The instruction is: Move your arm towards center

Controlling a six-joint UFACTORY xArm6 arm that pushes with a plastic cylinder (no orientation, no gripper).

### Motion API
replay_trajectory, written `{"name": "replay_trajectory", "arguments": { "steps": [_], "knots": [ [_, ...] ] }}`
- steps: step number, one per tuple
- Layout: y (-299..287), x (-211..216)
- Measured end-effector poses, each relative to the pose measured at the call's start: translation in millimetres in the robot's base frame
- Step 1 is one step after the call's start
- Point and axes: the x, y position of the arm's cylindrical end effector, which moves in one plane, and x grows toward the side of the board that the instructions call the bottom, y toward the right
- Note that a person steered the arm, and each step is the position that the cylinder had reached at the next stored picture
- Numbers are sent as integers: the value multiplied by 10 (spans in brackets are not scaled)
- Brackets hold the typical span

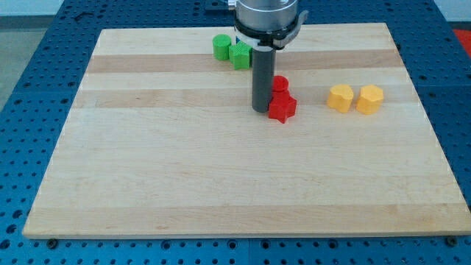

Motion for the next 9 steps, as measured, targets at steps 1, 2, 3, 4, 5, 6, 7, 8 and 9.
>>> {"name": "replay_trajectory", "arguments": {
  "steps": [1, 2, 3, 4, 5, 6, 7, 8, 9],
  "knots": [
    [-5, 0],
    [-117, 19],
    [-234, 295],
    [-257, 422],
    [-257, 426],
    [-257, 450],
    [-239, 450],
    [-361, 445],
    [-602, 246]
  ]
}}
